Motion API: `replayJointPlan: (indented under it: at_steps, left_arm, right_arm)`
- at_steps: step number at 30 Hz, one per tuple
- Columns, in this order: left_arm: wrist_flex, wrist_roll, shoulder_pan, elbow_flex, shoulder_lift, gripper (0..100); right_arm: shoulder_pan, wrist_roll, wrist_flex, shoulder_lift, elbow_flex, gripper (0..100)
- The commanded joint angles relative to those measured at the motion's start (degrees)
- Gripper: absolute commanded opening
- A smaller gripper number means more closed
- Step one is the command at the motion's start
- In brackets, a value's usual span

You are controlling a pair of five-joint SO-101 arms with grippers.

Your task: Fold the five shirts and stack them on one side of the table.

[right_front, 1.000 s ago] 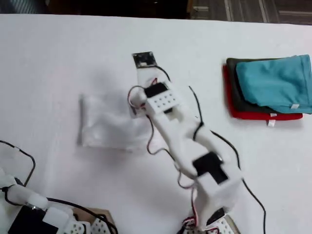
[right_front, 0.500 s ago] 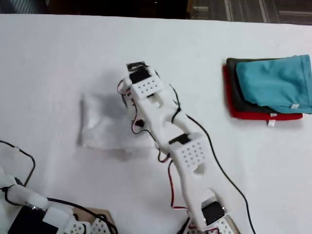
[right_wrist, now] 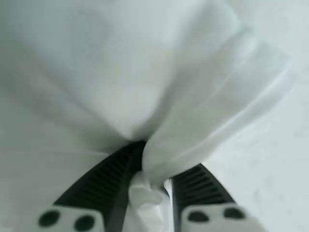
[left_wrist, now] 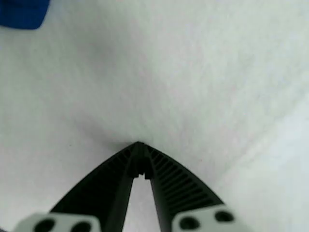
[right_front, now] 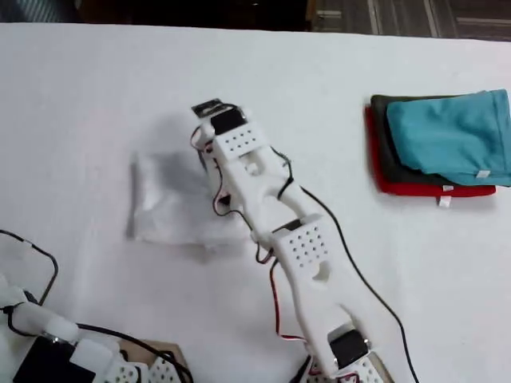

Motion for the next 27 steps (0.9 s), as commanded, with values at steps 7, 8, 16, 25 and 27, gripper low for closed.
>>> replayJointPlan:
  at_steps: [7,8,16,25,27]
  left_arm:
    - [-0.97,0.70,-0.53,0.13,-0.35,3]
    - [-0.97,0.70,-0.53,0.13,-0.35,3]
    - [-0.97,0.70,-0.53,0.13,-0.35,3]
    - [-0.97,0.70,-0.53,0.13,-0.35,3]
    - [-0.97,0.70,-0.53,0.13,-0.35,3]
  right_arm:
    - [7.34,10.29,1.10,-2.86,-0.88,2.1]
    - [8.31,13.01,1.10,-4.26,-0.88,2.1]
    - [14.11,27.52,1.01,-23.16,-0.97,2.2]
    - [20.70,35.16,1.10,-38.64,-0.53,2.1]
    - [23.16,35.25,1.10,-40.92,-0.53,2.1]
